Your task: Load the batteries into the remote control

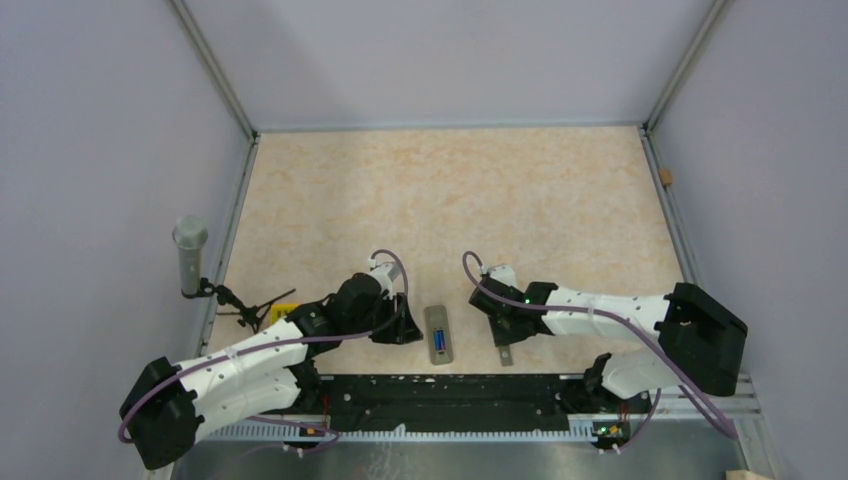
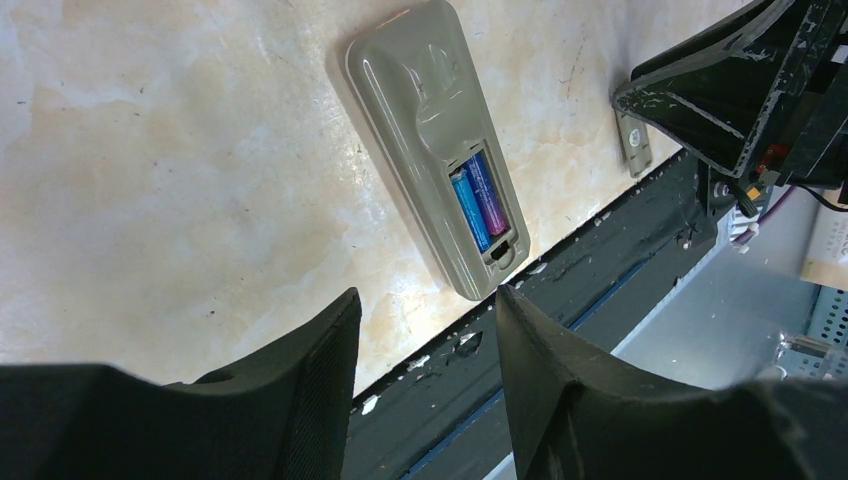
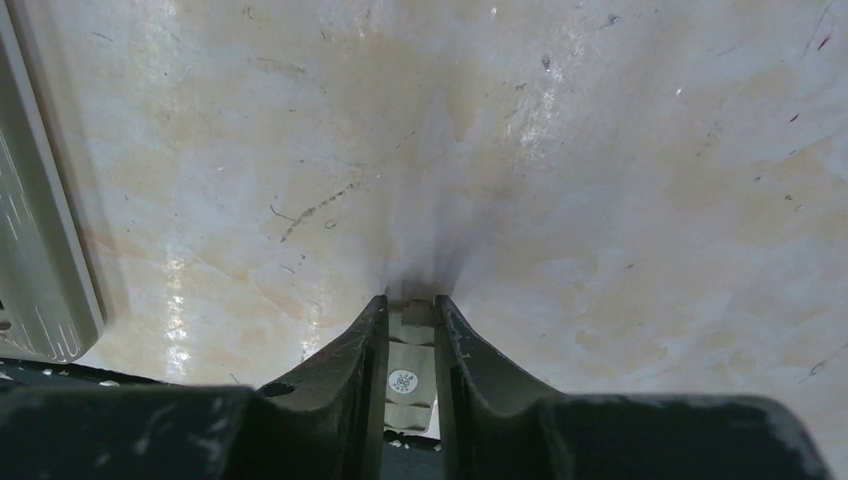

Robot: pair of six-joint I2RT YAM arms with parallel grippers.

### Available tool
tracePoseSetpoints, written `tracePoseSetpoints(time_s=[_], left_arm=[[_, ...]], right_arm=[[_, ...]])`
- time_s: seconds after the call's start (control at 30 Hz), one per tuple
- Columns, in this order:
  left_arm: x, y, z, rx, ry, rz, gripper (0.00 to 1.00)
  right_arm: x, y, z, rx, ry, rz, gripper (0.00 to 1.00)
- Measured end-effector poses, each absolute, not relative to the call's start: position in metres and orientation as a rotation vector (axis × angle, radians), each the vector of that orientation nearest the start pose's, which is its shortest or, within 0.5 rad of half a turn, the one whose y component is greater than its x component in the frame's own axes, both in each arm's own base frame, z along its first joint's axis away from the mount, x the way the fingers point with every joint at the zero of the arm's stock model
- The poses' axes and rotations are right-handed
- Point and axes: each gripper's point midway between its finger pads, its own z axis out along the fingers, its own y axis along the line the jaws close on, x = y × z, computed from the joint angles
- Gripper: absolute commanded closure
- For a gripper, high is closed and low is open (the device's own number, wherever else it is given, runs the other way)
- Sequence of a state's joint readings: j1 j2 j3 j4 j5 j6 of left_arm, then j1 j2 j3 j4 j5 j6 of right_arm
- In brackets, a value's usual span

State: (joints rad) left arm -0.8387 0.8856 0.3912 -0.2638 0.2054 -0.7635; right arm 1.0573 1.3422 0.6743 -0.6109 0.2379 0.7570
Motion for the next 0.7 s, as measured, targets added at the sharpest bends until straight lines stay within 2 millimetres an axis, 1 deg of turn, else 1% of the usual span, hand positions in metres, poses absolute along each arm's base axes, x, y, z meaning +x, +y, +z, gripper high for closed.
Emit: tracePoseSetpoints(time_s=[0.23, 0.37, 0.4, 0.5, 0.57, 0.7], left_arm=[[0.120, -0.229, 0.067, 0.208, 2.541, -0.969, 0.47], [0.120, -0.229, 0.067, 0.208, 2.541, -0.969, 0.46], [0.120, -0.229, 0.067, 0.208, 2.542, -0.968, 0.46], [0.120, -0.229, 0.065, 0.207, 2.551, -0.962, 0.46], [0.119, -0.229, 0.064, 0.207, 2.557, -0.959, 0.46], [0.118, -0.229, 0.062, 0.210, 2.569, -0.959, 0.44]], right_arm=[[0.125, 0.195, 0.014, -0.361, 2.756, 0.111, 0.94], [0.125, 0.194, 0.014, -0.360, 2.756, 0.110, 0.94], [0.125, 0.194, 0.014, -0.360, 2.756, 0.110, 0.90], [0.125, 0.194, 0.014, -0.358, 2.756, 0.109, 0.81], [0.125, 0.193, 0.015, -0.359, 2.755, 0.105, 0.73], [0.125, 0.186, 0.024, -0.338, 2.738, 0.097, 0.61]])
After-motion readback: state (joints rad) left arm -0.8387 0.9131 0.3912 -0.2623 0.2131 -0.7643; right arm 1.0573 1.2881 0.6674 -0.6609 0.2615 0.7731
